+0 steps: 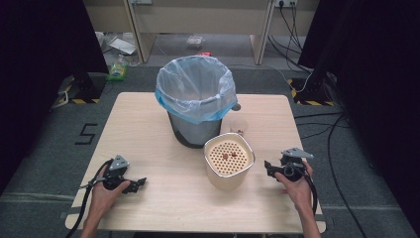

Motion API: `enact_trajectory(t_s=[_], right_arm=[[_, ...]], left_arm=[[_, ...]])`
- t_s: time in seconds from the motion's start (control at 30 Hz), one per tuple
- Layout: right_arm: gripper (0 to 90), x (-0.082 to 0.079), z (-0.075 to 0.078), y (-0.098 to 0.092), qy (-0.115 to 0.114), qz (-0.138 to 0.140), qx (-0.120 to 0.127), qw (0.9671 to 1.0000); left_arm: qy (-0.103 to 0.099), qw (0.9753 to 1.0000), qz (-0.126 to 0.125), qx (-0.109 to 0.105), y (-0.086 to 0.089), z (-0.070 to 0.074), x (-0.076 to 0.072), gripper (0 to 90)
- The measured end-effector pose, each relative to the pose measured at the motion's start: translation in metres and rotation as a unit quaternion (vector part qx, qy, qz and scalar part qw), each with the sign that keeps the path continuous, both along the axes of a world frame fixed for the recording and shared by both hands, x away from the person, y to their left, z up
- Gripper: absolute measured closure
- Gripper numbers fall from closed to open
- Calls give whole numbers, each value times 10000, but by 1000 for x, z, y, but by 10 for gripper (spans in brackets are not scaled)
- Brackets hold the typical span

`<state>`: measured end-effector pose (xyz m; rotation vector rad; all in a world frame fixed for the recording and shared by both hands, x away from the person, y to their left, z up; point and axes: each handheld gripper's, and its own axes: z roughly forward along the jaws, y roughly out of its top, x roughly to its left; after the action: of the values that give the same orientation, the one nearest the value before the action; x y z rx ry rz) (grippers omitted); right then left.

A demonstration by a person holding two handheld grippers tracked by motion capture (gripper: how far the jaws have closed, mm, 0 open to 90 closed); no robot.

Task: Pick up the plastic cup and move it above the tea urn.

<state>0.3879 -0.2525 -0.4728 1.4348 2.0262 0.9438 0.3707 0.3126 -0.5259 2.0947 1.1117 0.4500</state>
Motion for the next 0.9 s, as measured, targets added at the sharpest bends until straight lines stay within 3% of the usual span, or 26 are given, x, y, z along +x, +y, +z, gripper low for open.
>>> enact_trajectory(t_s=[0.2, 0.9], right_arm=[[233, 8, 14, 2, -68, 59, -15, 10000], [304, 70, 55, 16, -83, 89, 74, 9999]], left_arm=[[-1, 10000, 0, 0, 0, 0, 0, 0], [1, 10000, 1, -1, 0, 0, 0, 0]])
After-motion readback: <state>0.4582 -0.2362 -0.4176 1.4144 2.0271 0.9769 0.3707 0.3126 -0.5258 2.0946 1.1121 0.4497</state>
